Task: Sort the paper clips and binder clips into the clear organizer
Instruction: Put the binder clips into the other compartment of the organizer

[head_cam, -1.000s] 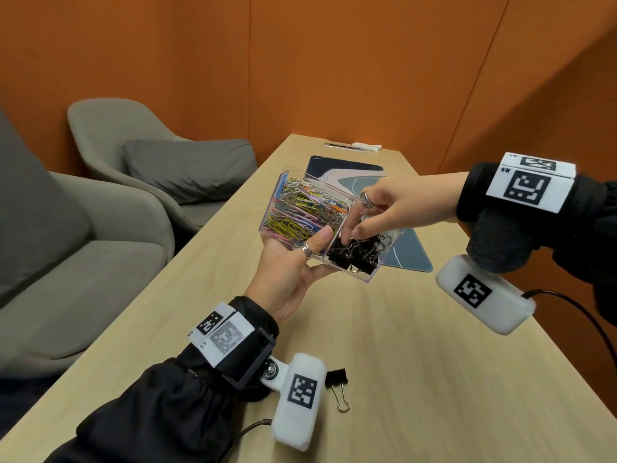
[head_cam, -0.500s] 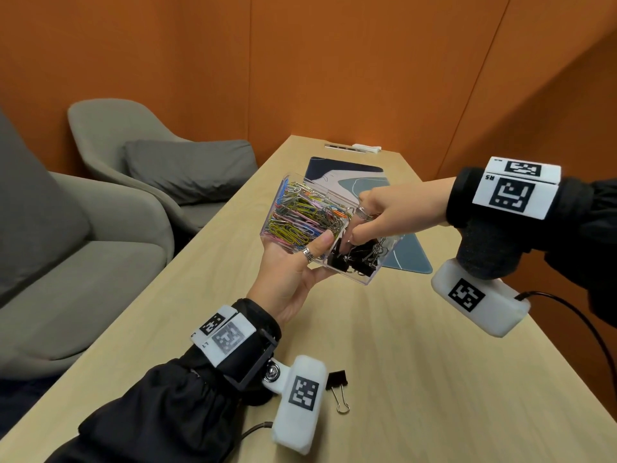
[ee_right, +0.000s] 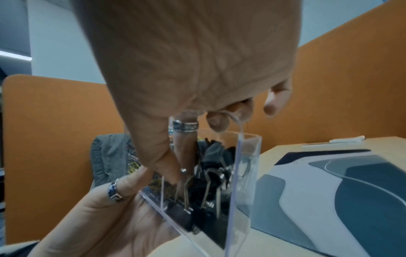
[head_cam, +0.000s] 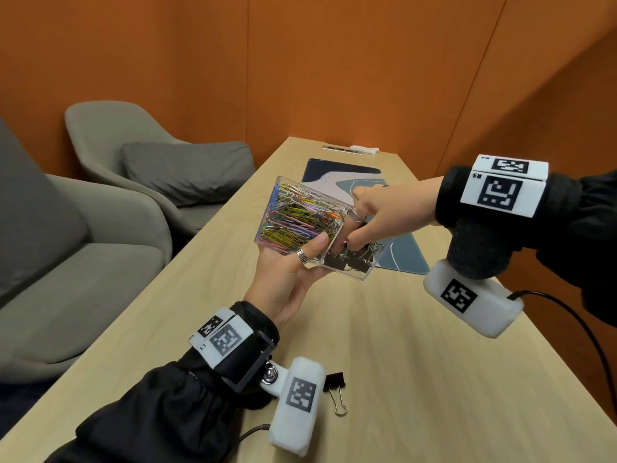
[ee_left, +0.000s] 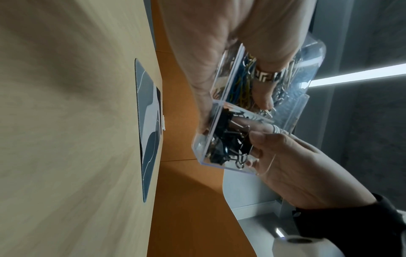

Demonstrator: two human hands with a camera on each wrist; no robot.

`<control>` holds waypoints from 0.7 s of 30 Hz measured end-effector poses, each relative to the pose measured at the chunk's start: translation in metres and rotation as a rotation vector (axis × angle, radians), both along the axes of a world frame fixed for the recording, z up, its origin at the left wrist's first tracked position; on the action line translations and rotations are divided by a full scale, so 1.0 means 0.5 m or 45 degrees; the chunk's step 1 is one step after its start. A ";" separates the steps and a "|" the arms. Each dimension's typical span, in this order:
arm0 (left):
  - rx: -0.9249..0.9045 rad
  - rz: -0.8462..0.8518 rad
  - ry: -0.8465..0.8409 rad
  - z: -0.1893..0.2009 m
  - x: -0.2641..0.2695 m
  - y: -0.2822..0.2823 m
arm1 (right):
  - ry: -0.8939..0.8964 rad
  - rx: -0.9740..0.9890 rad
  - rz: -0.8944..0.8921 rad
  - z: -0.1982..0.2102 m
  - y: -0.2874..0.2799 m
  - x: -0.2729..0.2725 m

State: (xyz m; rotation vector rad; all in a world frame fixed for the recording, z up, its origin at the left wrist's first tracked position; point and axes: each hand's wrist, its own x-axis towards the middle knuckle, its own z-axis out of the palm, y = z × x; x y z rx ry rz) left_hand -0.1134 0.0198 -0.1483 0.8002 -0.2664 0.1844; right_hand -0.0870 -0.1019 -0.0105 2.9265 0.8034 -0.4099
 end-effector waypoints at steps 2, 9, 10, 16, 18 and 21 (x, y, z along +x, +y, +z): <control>0.009 -0.008 -0.012 0.000 -0.001 -0.001 | -0.067 -0.071 0.006 0.000 -0.002 0.002; -0.014 -0.006 -0.018 0.005 -0.005 -0.001 | -0.253 -0.228 0.069 0.005 -0.005 -0.006; -0.020 -0.006 -0.017 0.005 -0.005 -0.001 | -0.207 -0.191 0.070 0.007 -0.003 -0.007; -0.043 -0.005 -0.015 0.008 -0.007 0.002 | -0.077 -0.069 0.035 0.008 0.005 -0.010; -0.051 -0.007 -0.023 0.008 -0.007 0.002 | -0.092 -0.065 0.022 0.006 0.007 -0.010; -0.054 -0.015 -0.042 0.007 -0.006 0.002 | -0.091 -0.064 0.002 0.007 0.011 -0.014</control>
